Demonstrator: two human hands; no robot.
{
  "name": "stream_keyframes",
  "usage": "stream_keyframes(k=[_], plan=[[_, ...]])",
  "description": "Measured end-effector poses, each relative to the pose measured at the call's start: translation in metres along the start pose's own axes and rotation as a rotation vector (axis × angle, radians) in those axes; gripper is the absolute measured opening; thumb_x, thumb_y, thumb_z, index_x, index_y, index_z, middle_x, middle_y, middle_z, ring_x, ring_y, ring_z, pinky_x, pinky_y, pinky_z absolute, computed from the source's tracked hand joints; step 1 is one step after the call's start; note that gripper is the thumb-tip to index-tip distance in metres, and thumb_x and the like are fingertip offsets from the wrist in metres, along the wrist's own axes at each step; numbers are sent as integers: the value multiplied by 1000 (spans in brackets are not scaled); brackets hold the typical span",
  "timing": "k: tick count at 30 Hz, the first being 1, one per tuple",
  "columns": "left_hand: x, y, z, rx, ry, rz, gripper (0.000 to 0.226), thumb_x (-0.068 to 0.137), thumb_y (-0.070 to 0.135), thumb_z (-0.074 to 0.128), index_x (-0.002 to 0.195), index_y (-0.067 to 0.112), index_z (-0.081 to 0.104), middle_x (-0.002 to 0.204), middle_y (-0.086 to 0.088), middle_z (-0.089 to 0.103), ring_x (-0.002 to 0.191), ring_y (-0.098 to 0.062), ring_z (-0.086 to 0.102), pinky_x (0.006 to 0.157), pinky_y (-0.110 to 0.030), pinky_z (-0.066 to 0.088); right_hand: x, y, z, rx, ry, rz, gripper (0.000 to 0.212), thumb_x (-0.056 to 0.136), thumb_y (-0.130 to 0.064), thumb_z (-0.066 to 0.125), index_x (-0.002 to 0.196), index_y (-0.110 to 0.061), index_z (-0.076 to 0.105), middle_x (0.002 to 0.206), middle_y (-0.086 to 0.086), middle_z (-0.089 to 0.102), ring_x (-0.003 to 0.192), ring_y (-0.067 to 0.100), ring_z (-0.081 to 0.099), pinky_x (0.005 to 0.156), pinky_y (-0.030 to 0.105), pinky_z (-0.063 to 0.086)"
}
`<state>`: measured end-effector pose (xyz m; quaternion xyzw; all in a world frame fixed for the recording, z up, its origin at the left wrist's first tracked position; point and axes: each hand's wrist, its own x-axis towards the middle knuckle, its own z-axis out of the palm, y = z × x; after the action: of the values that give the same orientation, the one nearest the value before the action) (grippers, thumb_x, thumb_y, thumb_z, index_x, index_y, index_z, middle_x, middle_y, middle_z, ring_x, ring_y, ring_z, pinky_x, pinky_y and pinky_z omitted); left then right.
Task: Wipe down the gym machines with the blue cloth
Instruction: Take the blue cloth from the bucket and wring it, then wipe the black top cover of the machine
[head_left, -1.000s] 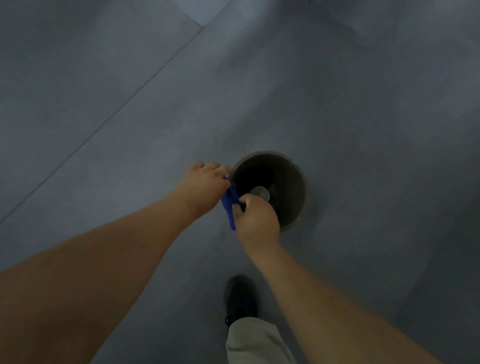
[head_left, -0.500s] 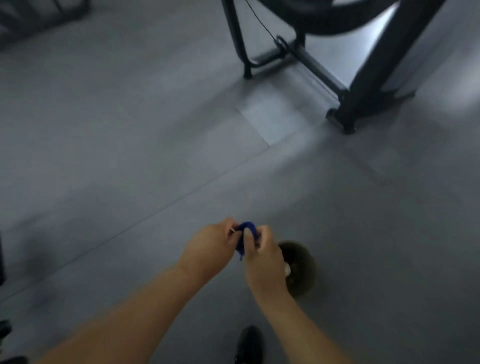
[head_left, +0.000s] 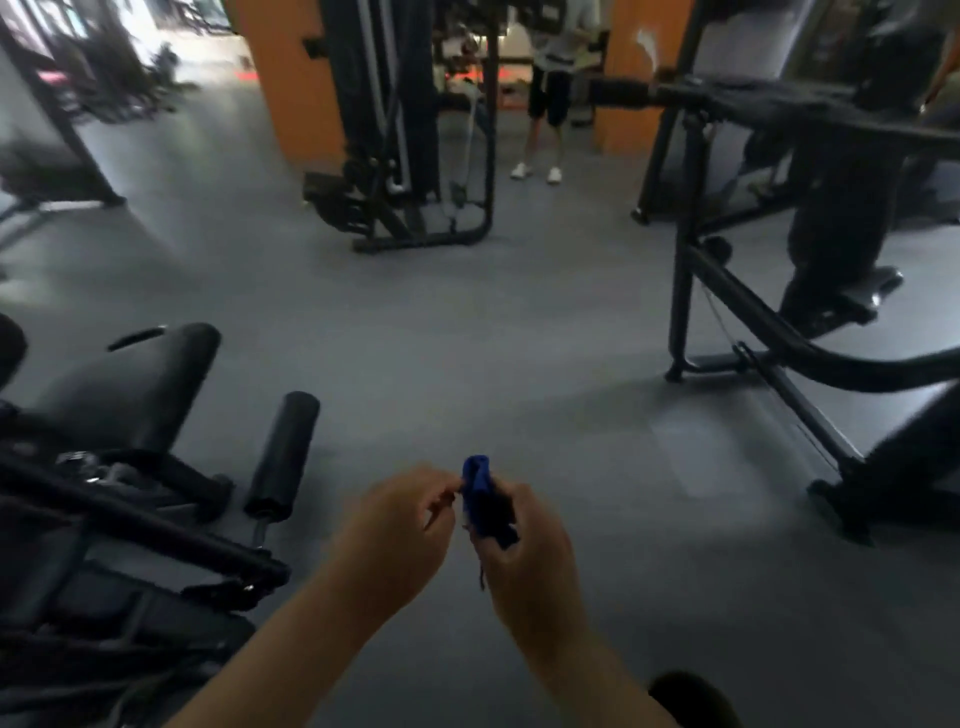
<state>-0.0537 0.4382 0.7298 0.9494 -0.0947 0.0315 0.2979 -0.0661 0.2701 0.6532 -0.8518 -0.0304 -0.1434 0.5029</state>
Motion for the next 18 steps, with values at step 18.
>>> stream_keyframes(k=[18], plan=[[-461, -201, -528, 734, 590, -130, 44, 99, 45, 60, 137, 26, 72, 127, 6, 75, 114, -21, 70, 98, -47, 57, -229, -548, 266, 242, -156, -697, 15, 91, -23, 83, 104, -23, 75, 97, -17, 61, 84, -3, 60, 71, 7, 41]])
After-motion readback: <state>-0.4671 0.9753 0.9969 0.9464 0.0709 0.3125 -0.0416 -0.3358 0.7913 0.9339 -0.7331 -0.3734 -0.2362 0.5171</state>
